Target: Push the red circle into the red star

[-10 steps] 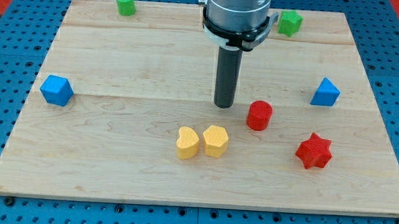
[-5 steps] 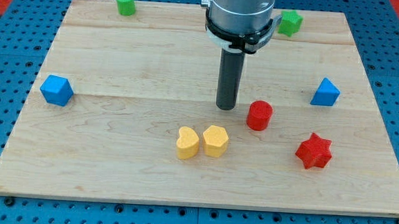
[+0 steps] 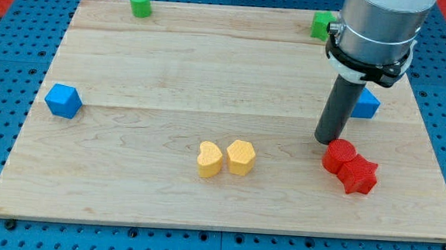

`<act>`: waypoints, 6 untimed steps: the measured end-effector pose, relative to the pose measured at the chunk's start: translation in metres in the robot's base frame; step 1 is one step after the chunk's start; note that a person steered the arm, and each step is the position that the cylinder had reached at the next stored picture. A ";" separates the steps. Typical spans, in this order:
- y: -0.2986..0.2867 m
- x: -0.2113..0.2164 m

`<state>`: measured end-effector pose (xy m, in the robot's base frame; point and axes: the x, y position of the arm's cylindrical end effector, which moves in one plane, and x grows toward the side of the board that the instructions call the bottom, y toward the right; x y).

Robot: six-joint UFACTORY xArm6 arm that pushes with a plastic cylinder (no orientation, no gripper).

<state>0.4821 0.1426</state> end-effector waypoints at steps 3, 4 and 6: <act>0.000 -0.001; 0.001 -0.014; 0.044 -0.039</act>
